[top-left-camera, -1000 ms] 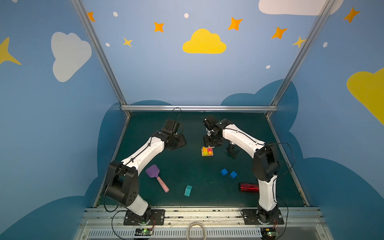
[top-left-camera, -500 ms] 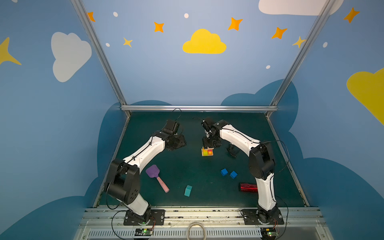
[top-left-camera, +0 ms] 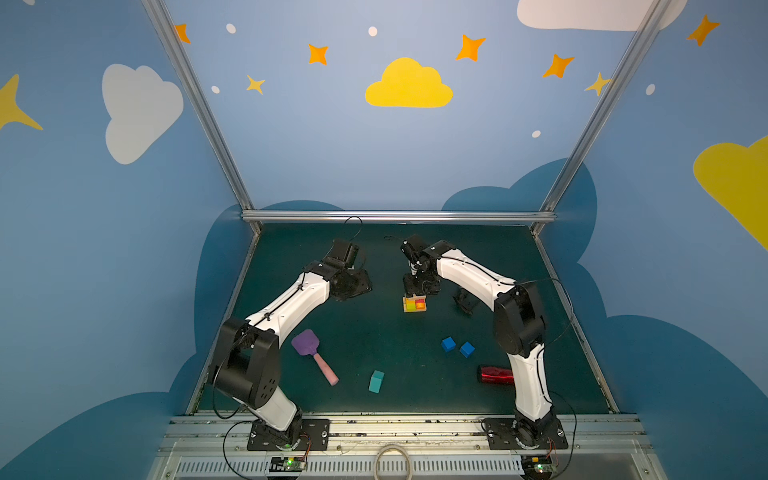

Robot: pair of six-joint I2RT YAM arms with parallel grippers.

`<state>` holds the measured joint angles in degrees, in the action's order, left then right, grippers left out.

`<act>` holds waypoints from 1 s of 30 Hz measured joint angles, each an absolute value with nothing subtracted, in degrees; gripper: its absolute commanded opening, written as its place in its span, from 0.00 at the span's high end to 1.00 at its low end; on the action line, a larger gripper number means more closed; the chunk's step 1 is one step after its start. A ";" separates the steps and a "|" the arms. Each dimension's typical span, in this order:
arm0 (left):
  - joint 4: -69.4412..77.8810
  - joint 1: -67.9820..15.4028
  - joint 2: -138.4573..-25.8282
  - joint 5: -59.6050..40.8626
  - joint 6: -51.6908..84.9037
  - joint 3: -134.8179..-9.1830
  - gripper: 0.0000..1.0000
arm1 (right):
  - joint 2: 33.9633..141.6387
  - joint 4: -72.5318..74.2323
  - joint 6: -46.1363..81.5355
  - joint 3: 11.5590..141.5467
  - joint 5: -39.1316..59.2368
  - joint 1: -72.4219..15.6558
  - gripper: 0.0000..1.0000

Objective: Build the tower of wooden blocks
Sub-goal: 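Lower the pale wood block with the right gripper beside the pink cube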

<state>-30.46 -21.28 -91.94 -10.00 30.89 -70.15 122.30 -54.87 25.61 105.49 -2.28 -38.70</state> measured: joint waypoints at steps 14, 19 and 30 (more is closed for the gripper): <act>-30.44 -21.02 -92.05 -10.11 30.89 -70.15 0.39 | 124.18 -54.63 25.93 106.96 -2.28 -38.70 0.52; -30.44 -20.99 -92.44 -10.22 30.89 -70.15 0.39 | 124.36 -54.63 26.17 106.96 -2.35 -38.70 0.52; -30.44 -20.99 -92.62 -10.50 30.89 -70.15 0.39 | 124.57 -54.72 26.57 107.15 -2.50 -38.70 0.51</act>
<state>-30.44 -20.99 -92.62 -10.50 30.89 -70.15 124.57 -54.72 26.57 107.15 -2.50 -38.70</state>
